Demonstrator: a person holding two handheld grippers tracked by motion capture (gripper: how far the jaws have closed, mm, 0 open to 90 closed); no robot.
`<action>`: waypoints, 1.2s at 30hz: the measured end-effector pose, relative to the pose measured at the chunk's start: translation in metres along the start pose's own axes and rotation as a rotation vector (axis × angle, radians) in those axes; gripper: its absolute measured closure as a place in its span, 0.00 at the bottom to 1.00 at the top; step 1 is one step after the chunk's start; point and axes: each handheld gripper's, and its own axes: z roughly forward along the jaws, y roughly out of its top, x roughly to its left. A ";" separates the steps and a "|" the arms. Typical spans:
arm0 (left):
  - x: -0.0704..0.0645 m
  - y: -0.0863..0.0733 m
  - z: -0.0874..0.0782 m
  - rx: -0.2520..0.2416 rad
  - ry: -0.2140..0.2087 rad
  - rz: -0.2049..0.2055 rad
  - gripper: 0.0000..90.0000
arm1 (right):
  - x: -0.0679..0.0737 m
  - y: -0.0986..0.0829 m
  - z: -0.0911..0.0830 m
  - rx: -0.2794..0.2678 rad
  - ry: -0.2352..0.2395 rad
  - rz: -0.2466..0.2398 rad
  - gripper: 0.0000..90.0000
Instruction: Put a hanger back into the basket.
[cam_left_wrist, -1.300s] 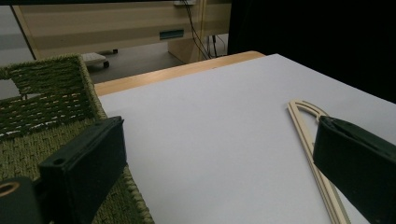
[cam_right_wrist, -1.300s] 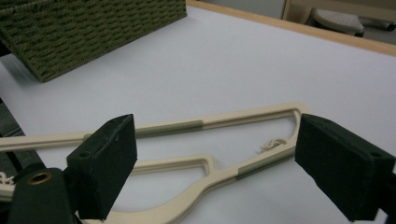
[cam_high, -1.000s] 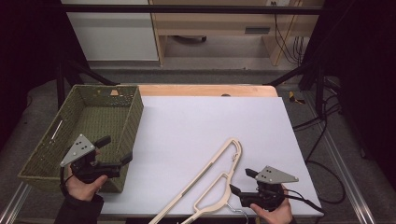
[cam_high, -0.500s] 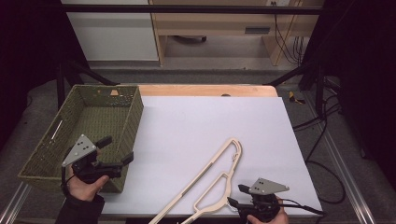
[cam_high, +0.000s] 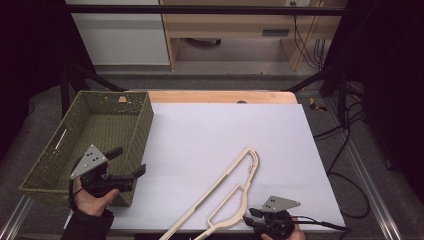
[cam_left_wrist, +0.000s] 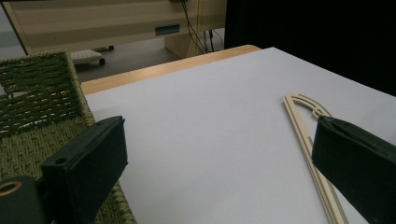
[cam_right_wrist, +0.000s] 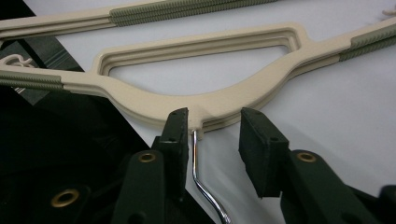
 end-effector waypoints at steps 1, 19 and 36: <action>-0.001 0.000 0.001 0.002 -0.004 -0.001 0.04 | 0.001 -0.001 0.001 0.012 0.006 0.006 0.77; -0.028 -0.002 0.014 0.024 -0.067 0.015 0.05 | 0.004 -0.004 0.005 0.049 0.042 0.024 0.99; -0.092 -0.010 0.045 0.128 -0.195 0.087 0.09 | 0.001 0.007 -0.007 0.024 0.052 0.034 0.99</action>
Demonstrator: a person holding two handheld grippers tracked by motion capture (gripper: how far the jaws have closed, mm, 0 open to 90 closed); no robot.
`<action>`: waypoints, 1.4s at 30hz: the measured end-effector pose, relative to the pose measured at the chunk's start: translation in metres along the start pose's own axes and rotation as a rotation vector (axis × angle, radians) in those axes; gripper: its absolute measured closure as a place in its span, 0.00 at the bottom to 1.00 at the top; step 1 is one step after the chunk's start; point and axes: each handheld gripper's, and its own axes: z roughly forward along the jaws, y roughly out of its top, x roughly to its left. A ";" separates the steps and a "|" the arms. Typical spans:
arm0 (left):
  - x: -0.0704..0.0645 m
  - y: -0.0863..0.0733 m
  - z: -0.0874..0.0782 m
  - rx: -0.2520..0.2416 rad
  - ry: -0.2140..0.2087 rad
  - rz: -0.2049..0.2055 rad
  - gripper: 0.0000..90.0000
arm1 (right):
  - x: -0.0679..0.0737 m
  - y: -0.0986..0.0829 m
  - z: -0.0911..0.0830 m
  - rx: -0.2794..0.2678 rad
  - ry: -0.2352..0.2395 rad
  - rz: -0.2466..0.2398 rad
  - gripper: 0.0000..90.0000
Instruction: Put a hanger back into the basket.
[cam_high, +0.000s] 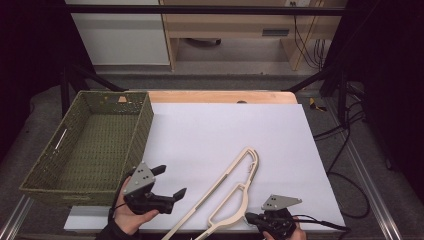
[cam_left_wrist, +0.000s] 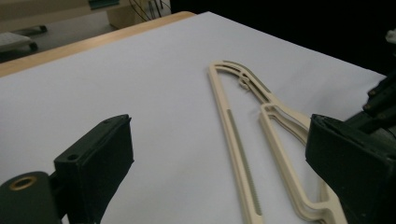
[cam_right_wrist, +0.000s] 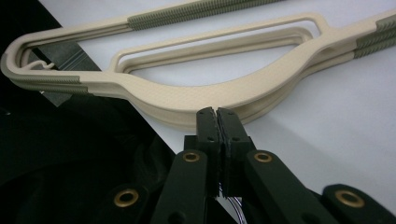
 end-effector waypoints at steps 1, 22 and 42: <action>-0.005 0.000 0.004 0.012 -0.008 0.009 0.09 | 0.000 0.002 -0.001 -0.005 -0.004 -0.006 0.99; -0.099 -0.007 0.114 0.391 -0.201 0.224 0.38 | 0.002 0.028 -0.016 0.033 -0.009 -0.065 1.00; -0.112 -0.008 0.126 0.462 -0.198 0.228 0.83 | 0.010 0.040 -0.023 0.048 -0.074 -0.149 0.96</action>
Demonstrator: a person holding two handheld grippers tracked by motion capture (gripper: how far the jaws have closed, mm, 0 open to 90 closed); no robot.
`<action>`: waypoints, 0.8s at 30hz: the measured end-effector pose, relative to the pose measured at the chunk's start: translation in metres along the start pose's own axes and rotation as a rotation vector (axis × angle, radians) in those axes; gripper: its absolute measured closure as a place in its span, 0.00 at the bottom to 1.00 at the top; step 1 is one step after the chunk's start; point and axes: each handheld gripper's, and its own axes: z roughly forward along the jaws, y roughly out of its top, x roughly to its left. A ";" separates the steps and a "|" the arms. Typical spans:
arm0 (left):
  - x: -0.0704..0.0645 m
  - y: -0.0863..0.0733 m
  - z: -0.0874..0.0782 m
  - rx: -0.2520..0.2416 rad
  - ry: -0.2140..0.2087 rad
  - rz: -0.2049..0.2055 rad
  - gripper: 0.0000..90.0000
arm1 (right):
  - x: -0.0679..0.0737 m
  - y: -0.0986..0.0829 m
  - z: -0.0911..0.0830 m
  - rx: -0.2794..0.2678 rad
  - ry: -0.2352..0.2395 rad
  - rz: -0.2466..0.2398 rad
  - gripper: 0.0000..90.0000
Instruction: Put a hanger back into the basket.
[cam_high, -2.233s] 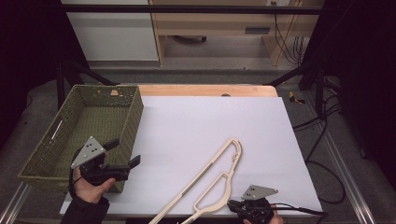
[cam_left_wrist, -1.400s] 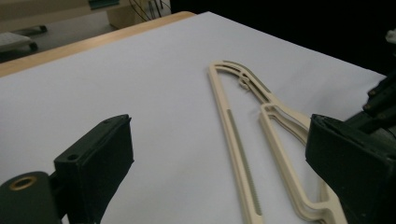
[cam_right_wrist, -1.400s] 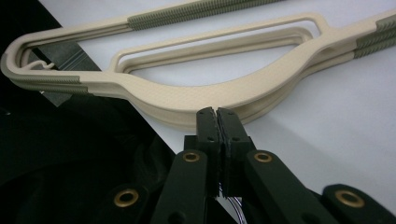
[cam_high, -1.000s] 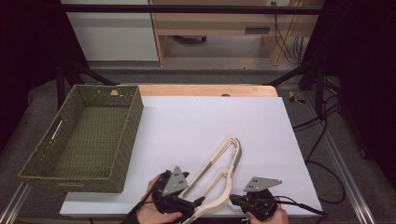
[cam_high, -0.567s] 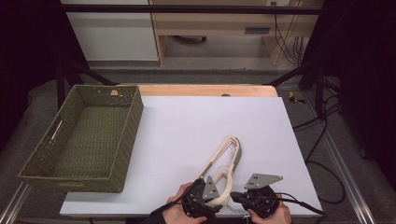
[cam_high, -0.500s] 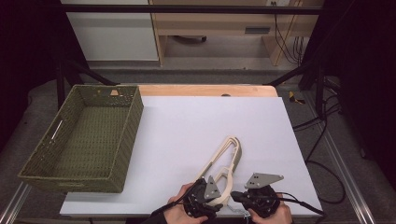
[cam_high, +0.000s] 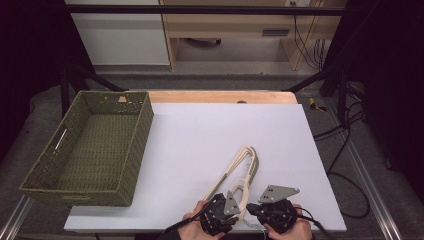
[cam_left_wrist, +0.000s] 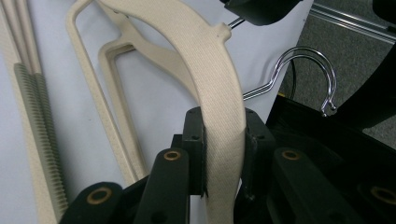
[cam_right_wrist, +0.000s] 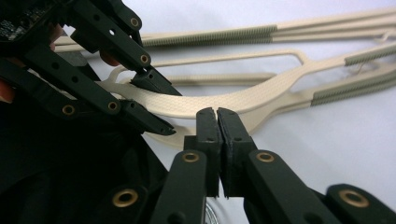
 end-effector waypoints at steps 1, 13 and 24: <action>0.001 0.000 -0.002 -0.001 -0.001 -0.006 0.83 | 0.001 0.001 -0.001 -0.015 0.008 0.005 0.92; 0.013 -0.005 -0.028 -0.064 0.015 -0.058 0.84 | -0.017 0.023 -0.039 -0.350 -0.075 -0.005 0.56; 0.026 -0.011 -0.048 -0.112 0.034 -0.101 0.86 | -0.048 0.005 -0.036 -0.397 -0.076 0.081 0.54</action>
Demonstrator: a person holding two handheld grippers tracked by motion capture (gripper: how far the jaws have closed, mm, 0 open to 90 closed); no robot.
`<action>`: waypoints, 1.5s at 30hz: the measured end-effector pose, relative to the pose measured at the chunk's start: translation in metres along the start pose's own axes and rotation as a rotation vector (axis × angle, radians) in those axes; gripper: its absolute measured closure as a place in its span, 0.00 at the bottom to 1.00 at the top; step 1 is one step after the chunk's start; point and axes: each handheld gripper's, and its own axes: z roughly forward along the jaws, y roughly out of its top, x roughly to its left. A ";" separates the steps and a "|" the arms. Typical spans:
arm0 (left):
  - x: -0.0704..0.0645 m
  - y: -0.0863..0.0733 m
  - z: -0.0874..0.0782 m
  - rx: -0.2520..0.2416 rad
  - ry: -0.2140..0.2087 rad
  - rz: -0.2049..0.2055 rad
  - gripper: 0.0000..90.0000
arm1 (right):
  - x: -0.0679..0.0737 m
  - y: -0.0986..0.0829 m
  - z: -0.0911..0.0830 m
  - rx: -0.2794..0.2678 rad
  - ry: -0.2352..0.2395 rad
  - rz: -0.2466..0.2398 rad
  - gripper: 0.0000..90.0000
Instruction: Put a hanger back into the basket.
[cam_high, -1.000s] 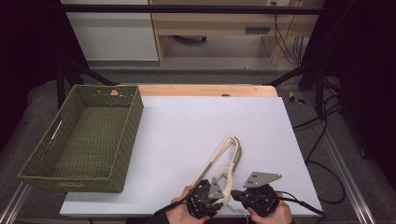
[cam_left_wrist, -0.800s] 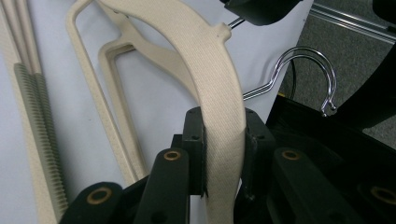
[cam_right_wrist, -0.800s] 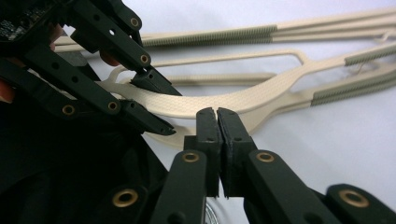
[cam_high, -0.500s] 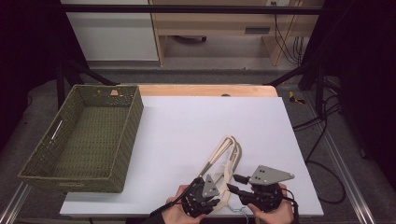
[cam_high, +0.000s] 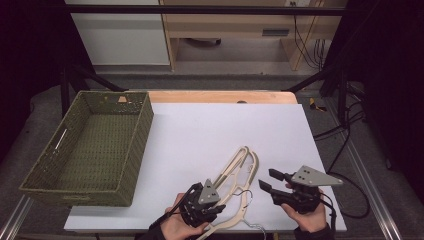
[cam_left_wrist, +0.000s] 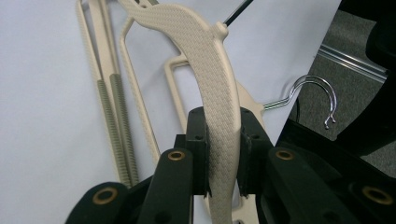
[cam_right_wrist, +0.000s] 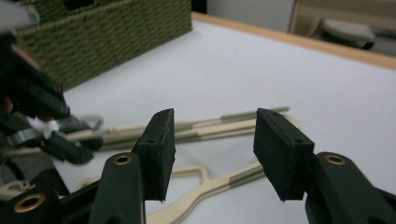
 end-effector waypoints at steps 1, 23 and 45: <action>0.001 0.000 -0.001 -0.001 0.002 -0.002 0.86 | 0.001 -0.003 0.006 0.014 0.018 -0.006 0.54; 0.010 -0.001 -0.011 -0.006 0.032 -0.019 0.88 | 0.053 0.001 0.061 0.016 0.237 -0.125 0.98; 0.031 0.003 -0.028 -0.031 0.227 -0.113 0.93 | 0.047 0.017 0.059 -0.043 0.197 -0.081 0.76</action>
